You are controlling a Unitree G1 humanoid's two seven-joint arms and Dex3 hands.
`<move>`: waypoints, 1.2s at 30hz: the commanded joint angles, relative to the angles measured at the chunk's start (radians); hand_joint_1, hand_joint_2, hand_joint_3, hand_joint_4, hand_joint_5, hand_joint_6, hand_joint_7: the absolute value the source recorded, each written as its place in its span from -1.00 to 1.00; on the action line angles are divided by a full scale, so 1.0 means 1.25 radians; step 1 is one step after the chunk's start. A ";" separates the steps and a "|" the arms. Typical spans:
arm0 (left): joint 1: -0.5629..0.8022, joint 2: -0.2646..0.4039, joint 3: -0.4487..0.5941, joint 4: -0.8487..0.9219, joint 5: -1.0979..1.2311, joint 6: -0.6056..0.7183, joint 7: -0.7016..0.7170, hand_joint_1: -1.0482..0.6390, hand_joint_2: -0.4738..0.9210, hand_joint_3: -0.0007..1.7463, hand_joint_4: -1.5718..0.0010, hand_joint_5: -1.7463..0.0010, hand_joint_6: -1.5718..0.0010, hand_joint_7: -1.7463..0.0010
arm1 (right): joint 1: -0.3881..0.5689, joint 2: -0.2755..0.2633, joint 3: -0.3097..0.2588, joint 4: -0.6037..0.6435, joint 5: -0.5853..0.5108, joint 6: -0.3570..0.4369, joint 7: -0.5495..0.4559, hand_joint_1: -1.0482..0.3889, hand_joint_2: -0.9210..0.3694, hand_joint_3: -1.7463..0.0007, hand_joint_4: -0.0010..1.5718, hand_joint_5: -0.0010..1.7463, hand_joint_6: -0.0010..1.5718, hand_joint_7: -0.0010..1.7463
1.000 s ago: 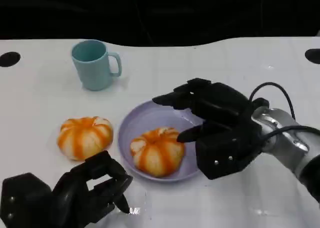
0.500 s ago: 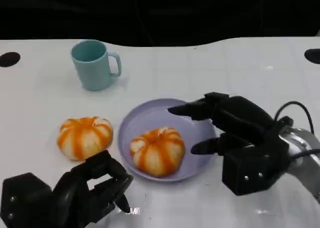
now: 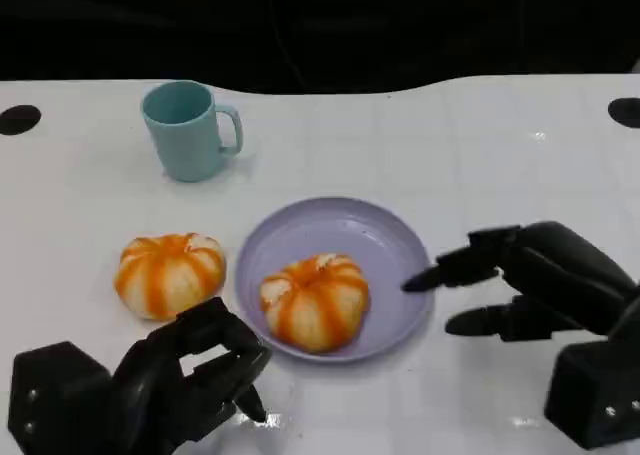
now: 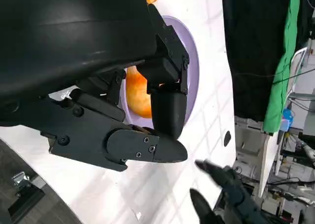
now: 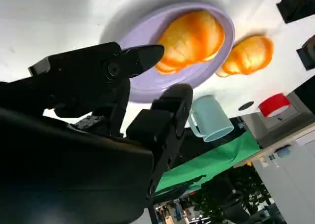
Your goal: Grasp the bread from the table and place it into the plate.
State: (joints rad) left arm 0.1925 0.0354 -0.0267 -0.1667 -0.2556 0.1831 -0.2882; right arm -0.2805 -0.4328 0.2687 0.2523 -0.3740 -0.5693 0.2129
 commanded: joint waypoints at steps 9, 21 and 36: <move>-0.005 0.007 0.004 -0.003 0.006 0.005 0.010 -0.43 1.00 -0.71 0.08 -1.00 0.16 -0.75 | 0.146 -0.093 -0.046 -0.202 0.012 0.113 0.127 0.28 -0.38 0.01 0.02 0.73 0.23 -0.19; 0.002 0.019 0.012 -0.006 0.000 -0.002 -0.007 -0.42 1.00 -0.70 0.09 -1.00 0.16 -0.75 | 0.185 -0.056 -0.034 -0.174 -0.046 0.095 0.061 0.27 -0.35 -0.10 0.00 0.96 0.14 0.08; -0.006 0.024 0.021 0.011 0.002 -0.006 -0.005 -0.42 1.00 -0.69 0.09 -1.00 0.15 -0.74 | 0.138 -0.023 -0.023 -0.025 -0.108 -0.025 -0.096 0.27 -0.22 -0.25 0.04 1.00 0.03 0.34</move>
State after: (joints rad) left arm 0.1842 0.0510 -0.0121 -0.1634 -0.2509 0.1830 -0.2924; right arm -0.0918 -0.4620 0.2429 0.2081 -0.5108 -0.5930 0.1031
